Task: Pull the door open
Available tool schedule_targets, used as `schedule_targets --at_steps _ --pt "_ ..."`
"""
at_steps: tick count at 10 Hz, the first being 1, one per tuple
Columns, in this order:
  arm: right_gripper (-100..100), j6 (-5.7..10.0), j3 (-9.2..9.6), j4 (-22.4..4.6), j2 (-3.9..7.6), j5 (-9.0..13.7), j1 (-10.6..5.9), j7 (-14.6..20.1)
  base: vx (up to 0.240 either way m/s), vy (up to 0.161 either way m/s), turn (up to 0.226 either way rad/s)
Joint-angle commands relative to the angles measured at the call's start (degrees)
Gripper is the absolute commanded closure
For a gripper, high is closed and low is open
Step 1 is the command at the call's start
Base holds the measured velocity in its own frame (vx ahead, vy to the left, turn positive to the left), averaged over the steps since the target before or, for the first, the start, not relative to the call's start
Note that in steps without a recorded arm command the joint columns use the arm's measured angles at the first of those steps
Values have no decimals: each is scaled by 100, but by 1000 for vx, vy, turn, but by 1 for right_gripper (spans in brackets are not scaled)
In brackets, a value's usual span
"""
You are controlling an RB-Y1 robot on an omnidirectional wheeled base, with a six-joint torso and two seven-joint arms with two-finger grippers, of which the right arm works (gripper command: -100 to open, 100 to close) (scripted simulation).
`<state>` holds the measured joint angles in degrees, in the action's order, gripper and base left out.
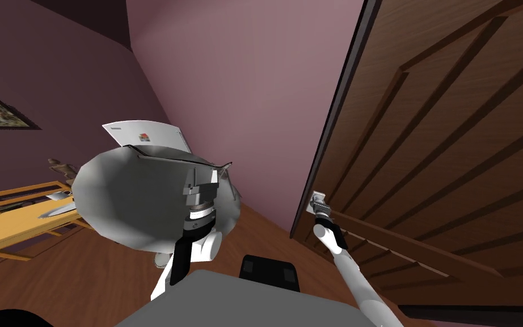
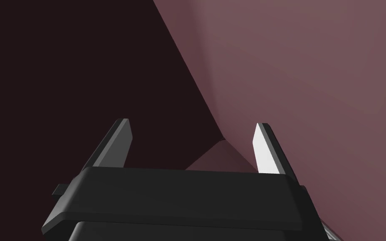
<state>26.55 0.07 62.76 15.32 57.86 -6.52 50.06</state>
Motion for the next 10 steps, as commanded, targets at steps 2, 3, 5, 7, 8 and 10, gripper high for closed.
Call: schedule_targets --at_steps 2,3,5,7,8,10 --pt "100 -10 99 32 132 11 83 174 -203 -34 101" --pt "100 -14 147 57 202 17 116 256 -217 7 142" --pt "100 -24 252 110 354 31 187 438 -199 -3 146" --pt "100 -36 382 176 542 48 275 661 -202 -7 199" --pt "100 -40 428 199 609 54 306 740 -221 -4 178" --pt "100 -50 530 250 757 67 376 916 -221 -31 157"
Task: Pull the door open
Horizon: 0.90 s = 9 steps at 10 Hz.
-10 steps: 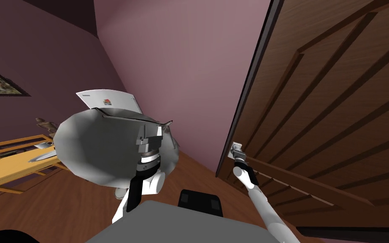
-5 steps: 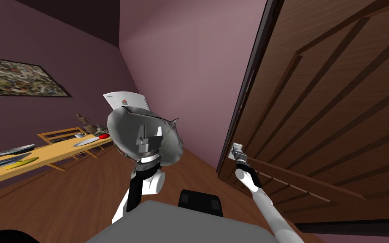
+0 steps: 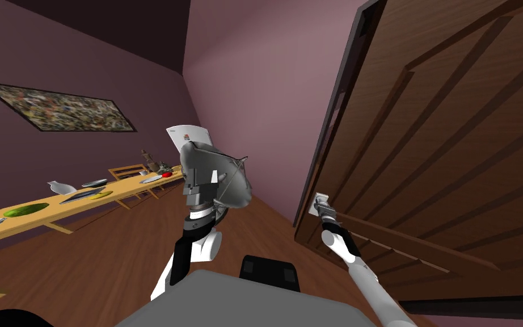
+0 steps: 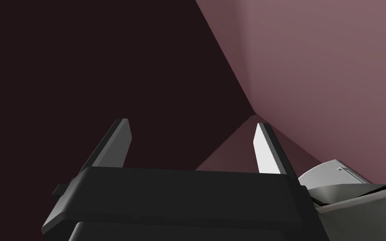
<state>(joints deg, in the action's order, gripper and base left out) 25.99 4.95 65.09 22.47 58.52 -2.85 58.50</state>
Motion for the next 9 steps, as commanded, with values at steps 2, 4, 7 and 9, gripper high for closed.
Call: schedule_targets --at_steps 2,4,7,9 --pt "100 -1 114 47 72 -12 55 105 -124 -20 68" --pt "100 12 216 107 150 -25 96 196 -247 -62 131" --pt "100 38 422 230 308 -52 178 382 -234 -35 123" --pt "100 54 554 308 409 -69 230 500 -232 -59 123"
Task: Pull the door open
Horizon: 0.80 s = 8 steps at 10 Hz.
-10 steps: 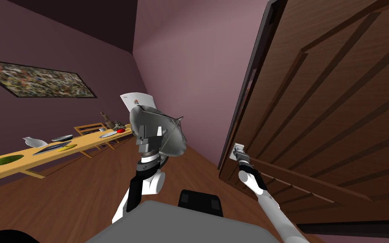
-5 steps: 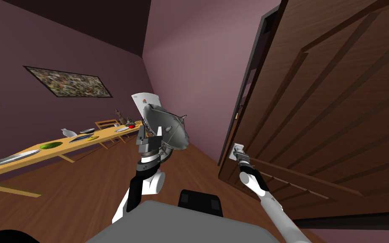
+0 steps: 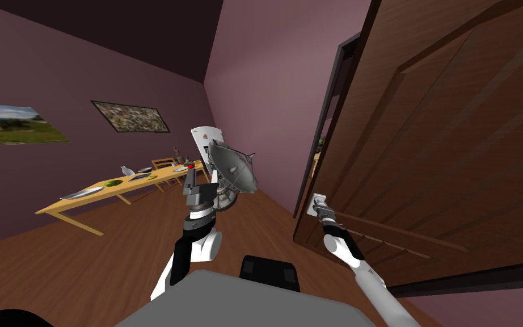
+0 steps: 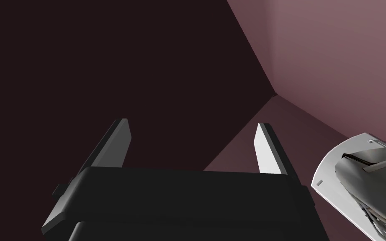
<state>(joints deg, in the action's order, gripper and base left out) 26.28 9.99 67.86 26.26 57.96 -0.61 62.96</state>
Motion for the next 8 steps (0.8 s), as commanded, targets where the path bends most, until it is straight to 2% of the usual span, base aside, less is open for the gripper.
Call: schedule_targets --at_steps 1,2,3,4,8 --pt "100 33 107 66 74 -20 29 105 -214 -59 89" --pt "100 13 70 17 41 -13 10 62 -94 -21 31" --pt "100 38 193 73 127 -25 65 162 -161 -38 136" --pt "100 46 217 88 149 -27 76 184 -222 -52 108" --pt "100 137 476 251 387 -50 186 417 -224 -65 122"
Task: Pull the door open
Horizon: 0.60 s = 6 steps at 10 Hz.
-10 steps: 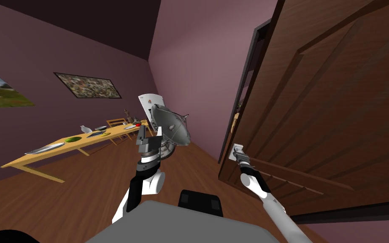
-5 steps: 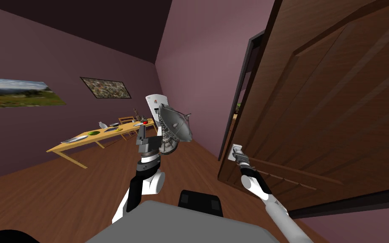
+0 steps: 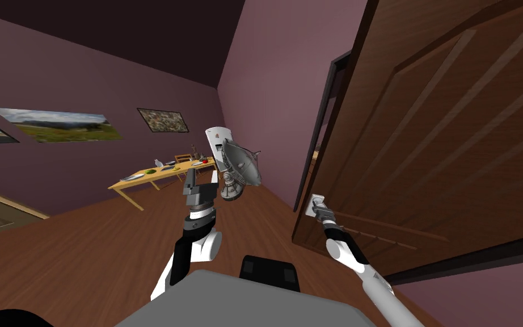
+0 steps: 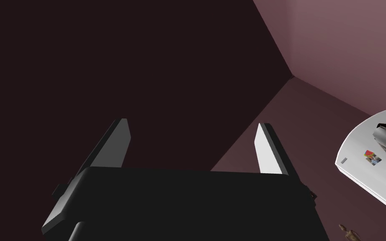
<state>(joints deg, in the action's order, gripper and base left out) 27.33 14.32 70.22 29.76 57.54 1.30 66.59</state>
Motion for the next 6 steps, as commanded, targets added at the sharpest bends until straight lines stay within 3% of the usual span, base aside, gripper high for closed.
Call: schedule_targets --at_steps 1,4,5,6 --pt "100 62 128 69 116 -15 32 130 -201 -73 137" --pt "100 116 279 163 255 -28 96 266 -228 -62 111" --pt "100 89 244 151 228 -23 90 227 -93 -16 24" --pt "100 128 356 192 313 -35 142 315 -122 -38 103"
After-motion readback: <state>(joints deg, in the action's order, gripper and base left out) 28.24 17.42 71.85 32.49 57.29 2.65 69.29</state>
